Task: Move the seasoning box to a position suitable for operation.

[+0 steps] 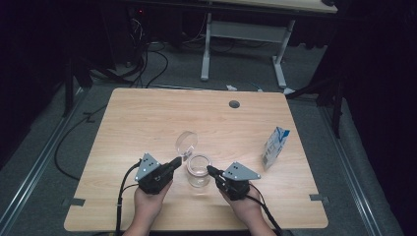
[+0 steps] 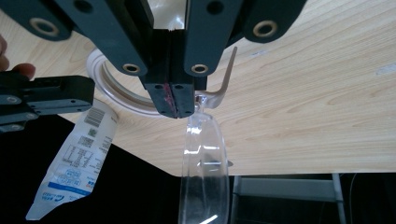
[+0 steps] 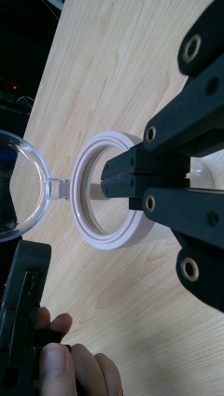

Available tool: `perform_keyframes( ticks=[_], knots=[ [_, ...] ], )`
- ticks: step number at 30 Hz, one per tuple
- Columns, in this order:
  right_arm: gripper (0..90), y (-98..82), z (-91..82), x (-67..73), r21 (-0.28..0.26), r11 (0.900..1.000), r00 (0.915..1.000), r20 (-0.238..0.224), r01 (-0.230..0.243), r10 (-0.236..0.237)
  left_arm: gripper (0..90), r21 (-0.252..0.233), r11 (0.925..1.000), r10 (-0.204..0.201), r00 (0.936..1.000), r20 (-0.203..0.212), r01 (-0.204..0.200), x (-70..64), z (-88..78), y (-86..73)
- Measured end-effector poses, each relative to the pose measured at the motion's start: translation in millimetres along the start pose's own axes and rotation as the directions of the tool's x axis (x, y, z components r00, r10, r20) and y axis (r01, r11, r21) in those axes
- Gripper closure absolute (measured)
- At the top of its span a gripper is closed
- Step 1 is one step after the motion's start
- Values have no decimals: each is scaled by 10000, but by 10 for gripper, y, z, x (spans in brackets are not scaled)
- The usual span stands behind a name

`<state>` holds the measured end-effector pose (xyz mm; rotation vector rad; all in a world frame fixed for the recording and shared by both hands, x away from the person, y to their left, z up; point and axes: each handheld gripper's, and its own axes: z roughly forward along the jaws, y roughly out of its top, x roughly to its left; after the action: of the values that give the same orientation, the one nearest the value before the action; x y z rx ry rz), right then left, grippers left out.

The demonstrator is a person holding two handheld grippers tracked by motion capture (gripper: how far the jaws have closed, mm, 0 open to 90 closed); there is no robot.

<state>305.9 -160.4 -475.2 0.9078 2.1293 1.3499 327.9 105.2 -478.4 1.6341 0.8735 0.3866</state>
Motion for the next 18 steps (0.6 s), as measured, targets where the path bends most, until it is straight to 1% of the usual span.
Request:
perform_keyframes(
  ticks=[1,2,5,6,9,10,11,12,13,15,16,17,18],
  knots=[
    [900,0,0,0,0,10000,10000,0,0,0,900,0,10000,0,10000,0,0,0,0,0],
    [881,7,-3,3,50,9999,9999,-35,-139,139,900,45,10000,75,10000,-39,-75,6,-9,-9],
    [862,14,-17,2,-6,9999,9998,-144,-167,167,900,121,9998,179,9998,-118,-177,22,-23,-28],
    [852,25,-40,-1,-48,9999,9999,-19,-156,156,900,284,9993,231,9996,-181,-225,50,-35,-50],
    [847,28,-74,-41,-95,9997,9997,-22,-225,225,892,427,9989,217,9994,-279,-205,91,-55,-84],
    [820,16,-118,-96,-142,9994,9995,94,-301,303,882,660,9973,345,9986,-410,-317,131,-90,-113],
    [820,16,-118,-96,-142,9994,9995,94,-301,303,877,660,9973,345,9986,-410,-317,131,-90,-113],
    [799,-12,-146,-153,-157,9990,9989,215,-421,425,870,786,9960,472,9974,-538,-429,155,-119,-134],
    [799,-12,-146,-153,-157,9990,9989,215,-421,425,870,934,9944,551,9967,-602,-493,178,-147,-151],
    [778,-53,-165,-203,-61,9985,9979,356,-538,540,846,1147,9917,677,9946,-789,-584,225,-214,-210],
    [777,-99,-173,-251,41,9978,9965,516,-658,655,811,1305,9896,717,9935,-887,-598,253,-244,-251],
    [777,-99,-173,-251,41,9978,9965,516,-658,655,811,1456,9876,732,9925,-981,-584,273,-264,-284],
    [773,-138,-174,-295,137,9961,9945,596,-867,858,794,1628,9847,820,9898,-1165,-624,295,-288,-326]
  ],
)
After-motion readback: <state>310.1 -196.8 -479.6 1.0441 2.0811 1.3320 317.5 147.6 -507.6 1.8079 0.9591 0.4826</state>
